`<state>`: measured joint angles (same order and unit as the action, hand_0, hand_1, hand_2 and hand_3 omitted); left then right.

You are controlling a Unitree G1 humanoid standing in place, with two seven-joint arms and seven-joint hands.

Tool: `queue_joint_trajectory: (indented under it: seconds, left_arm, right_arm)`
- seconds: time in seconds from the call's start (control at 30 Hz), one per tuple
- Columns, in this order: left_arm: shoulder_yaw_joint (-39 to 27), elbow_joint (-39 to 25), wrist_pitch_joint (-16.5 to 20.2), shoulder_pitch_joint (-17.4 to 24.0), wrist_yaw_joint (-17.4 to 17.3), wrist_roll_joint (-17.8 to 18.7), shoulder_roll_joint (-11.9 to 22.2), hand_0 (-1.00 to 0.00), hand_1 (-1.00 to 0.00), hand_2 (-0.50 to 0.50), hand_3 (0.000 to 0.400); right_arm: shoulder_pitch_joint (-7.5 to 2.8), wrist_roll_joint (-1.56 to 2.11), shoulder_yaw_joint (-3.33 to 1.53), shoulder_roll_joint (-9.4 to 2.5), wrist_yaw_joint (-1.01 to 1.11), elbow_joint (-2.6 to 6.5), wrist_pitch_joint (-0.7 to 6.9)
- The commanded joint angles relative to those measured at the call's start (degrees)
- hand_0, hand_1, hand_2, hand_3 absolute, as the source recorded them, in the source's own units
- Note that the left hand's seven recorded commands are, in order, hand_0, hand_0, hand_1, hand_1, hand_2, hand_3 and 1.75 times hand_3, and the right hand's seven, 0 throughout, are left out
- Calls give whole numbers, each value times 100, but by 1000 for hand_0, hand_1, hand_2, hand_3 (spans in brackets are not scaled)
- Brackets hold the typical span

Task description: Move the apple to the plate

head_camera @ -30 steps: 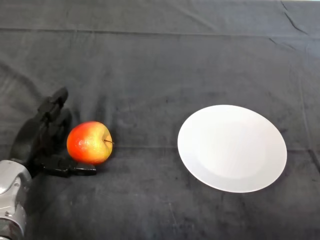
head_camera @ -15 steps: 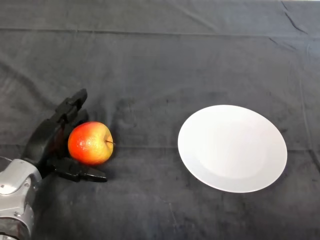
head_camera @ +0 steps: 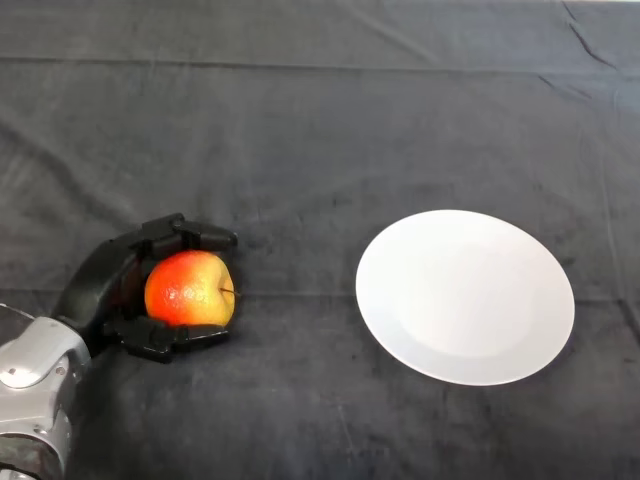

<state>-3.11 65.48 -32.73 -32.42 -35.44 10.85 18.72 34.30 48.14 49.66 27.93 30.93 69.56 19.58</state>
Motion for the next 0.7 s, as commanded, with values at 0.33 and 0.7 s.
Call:
queue_joint_trajectory:
  seconds: [0.33, 0.7]
  left_arm:
    - [314, -14, 33, 31, -84, -249, -68, -1000, -102, -449, 400]
    - [295, -68, 160, -460, 70, -231, -76, -1000, -125, -437, 400]
  right_arm:
    - [-4, 2, 81, 83, -36, -36, -8]
    - [-3, 2, 81, 84, -35, -34, -8]
